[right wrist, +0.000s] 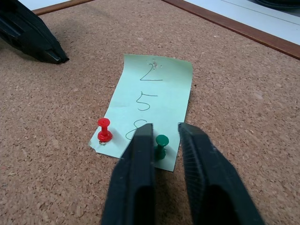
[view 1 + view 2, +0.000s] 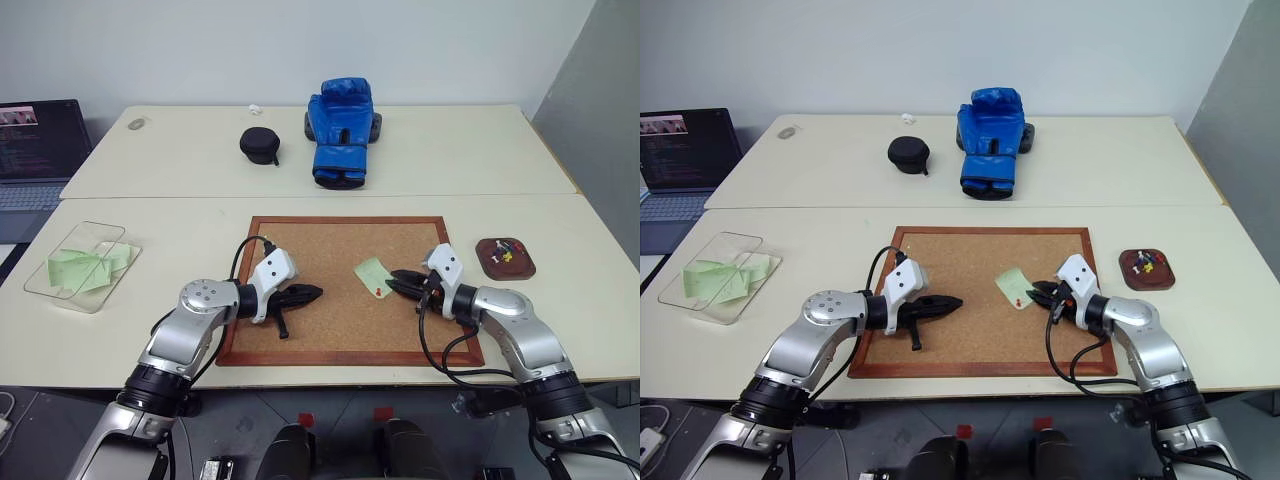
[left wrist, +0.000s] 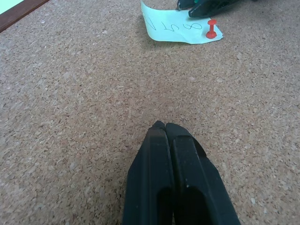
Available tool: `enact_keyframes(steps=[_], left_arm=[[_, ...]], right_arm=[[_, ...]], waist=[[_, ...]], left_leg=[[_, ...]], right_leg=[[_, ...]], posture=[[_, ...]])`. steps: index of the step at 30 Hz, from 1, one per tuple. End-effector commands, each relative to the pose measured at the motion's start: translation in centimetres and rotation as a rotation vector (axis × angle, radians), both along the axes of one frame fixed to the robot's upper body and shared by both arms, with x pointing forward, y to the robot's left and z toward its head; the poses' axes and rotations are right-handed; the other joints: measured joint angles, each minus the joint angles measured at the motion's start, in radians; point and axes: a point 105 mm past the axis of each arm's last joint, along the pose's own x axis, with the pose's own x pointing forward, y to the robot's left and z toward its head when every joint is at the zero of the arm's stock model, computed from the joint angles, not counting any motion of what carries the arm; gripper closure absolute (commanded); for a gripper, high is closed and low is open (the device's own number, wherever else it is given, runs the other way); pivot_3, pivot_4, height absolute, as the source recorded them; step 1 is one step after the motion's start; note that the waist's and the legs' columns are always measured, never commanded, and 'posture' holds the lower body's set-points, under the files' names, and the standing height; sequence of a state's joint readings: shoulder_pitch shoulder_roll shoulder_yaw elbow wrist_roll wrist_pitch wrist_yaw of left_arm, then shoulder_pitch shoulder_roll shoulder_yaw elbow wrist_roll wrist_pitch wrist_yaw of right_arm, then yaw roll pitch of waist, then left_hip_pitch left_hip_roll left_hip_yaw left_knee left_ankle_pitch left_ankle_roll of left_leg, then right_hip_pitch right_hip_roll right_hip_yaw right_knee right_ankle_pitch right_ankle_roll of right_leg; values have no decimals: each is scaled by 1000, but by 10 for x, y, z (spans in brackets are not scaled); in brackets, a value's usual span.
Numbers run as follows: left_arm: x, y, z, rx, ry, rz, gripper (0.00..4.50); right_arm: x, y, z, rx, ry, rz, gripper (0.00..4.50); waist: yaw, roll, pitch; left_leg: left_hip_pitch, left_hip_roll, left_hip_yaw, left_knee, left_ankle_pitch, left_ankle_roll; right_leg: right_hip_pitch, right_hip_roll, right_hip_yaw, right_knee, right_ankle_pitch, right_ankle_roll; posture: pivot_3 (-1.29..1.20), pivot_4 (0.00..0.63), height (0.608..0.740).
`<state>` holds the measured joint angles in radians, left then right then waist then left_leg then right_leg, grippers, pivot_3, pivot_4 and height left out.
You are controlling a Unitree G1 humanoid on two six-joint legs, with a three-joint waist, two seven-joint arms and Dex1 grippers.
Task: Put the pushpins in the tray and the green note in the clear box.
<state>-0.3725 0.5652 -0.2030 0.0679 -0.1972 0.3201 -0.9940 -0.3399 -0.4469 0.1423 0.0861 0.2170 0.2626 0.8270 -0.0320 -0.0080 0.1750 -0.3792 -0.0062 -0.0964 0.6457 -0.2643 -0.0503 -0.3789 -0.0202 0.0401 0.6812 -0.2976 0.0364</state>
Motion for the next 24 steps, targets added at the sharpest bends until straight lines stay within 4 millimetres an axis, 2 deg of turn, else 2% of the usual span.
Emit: enact_keyframes(steps=[1, 5, 11, 18, 24], left_arm=[[-5, -1, -17, 41, 60, -5, 4500], [-5, -1, -17, 39, 59, -3, 4500], [-5, -2, -17, 38, 61, -5, 4500], [-6, -2, -17, 37, 62, -6, 4500], [-7, -3, -18, 35, 61, -8, 4500]], right_arm=[[-1, 5, 13, 13, -59, 27, 4491], [-2, 4, 18, 36, -71, 26, 4491], [-10, 4, 46, 187, -64, 66, 4491], [-7, -10, 62, 253, -44, 7, 4491], [16, -60, 68, 238, -85, -280, 4491]], waist=[[0, 0, 0], [0, 0, 0], [2, 0, 0], [2, 0, 0], [2, 0, 0]], left_leg=[[0, 0, 0, 0, 0, 0], [0, 0, 0, 0, 0, 0], [-1, 0, 0, 0, 0, 0], [0, 0, -3, 0, 0, 0], [0, 0, -3, 0, 0, 0]], right_leg=[[0, 0, 0, 0, 0, 0], [0, 0, 0, 0, 0, 0], [0, 0, 0, 0, 0, 0], [0, 0, 0, 0, 0, 0], [0, 0, 0, 0, 0, 0]], posture=[[0, 150, 740], [0, 150, 740], [0, 150, 740], [0, 150, 740], [0, 150, 740]])
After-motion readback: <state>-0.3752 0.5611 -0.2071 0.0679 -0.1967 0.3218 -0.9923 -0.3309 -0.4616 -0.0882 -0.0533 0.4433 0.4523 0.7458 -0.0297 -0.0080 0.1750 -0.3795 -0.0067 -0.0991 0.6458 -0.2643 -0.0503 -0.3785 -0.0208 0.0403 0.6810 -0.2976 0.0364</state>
